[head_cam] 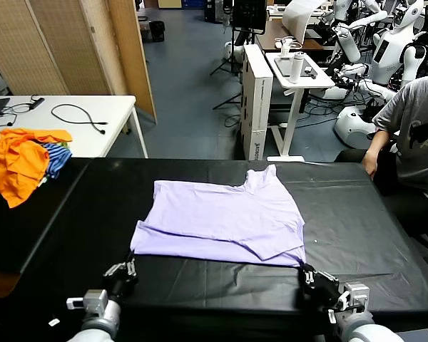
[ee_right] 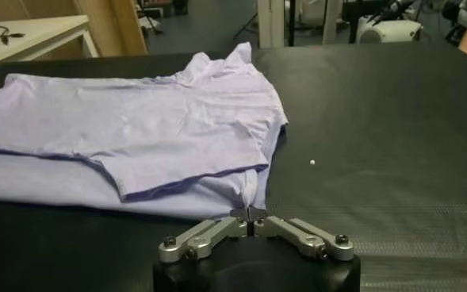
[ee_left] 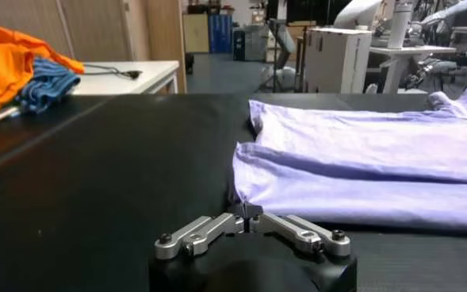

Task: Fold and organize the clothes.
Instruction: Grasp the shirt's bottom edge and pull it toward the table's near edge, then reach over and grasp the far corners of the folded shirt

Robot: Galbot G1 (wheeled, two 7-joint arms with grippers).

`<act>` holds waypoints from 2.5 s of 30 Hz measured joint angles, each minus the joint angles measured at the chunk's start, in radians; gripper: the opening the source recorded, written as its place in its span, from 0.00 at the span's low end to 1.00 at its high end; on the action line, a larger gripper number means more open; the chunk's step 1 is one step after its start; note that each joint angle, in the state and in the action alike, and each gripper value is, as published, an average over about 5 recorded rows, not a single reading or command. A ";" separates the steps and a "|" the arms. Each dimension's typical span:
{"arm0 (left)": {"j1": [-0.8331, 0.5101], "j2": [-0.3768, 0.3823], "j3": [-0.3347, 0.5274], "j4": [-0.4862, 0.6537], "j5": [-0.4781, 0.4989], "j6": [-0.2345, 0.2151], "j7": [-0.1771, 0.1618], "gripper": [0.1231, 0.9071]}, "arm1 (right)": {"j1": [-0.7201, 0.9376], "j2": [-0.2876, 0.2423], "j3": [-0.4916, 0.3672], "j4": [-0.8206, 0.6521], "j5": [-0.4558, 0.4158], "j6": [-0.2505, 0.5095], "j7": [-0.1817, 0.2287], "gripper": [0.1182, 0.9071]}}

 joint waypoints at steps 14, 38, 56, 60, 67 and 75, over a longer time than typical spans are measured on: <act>0.167 0.000 -0.066 -0.109 0.023 0.029 -0.017 0.03 | -0.054 -0.024 -0.006 0.101 -0.002 -0.115 -0.005 0.03; 0.265 -0.005 -0.143 -0.251 -0.063 0.092 -0.044 0.98 | -0.046 -0.060 0.018 0.219 0.015 -0.147 -0.011 1.00; -0.222 0.219 -0.053 -0.070 -0.422 0.235 -0.055 1.00 | 0.631 -0.121 -0.177 -0.240 0.145 -0.149 0.035 1.00; -0.366 0.273 -0.009 0.042 -0.506 0.275 -0.086 1.00 | 0.729 -0.105 -0.229 -0.355 0.148 -0.148 0.036 1.00; -0.587 0.300 0.102 0.261 -0.544 0.313 -0.109 1.00 | 0.832 -0.078 -0.286 -0.514 0.153 -0.148 0.033 1.00; -0.724 0.309 0.189 0.429 -0.517 0.333 -0.105 1.00 | 0.882 -0.054 -0.313 -0.602 0.148 -0.148 0.024 1.00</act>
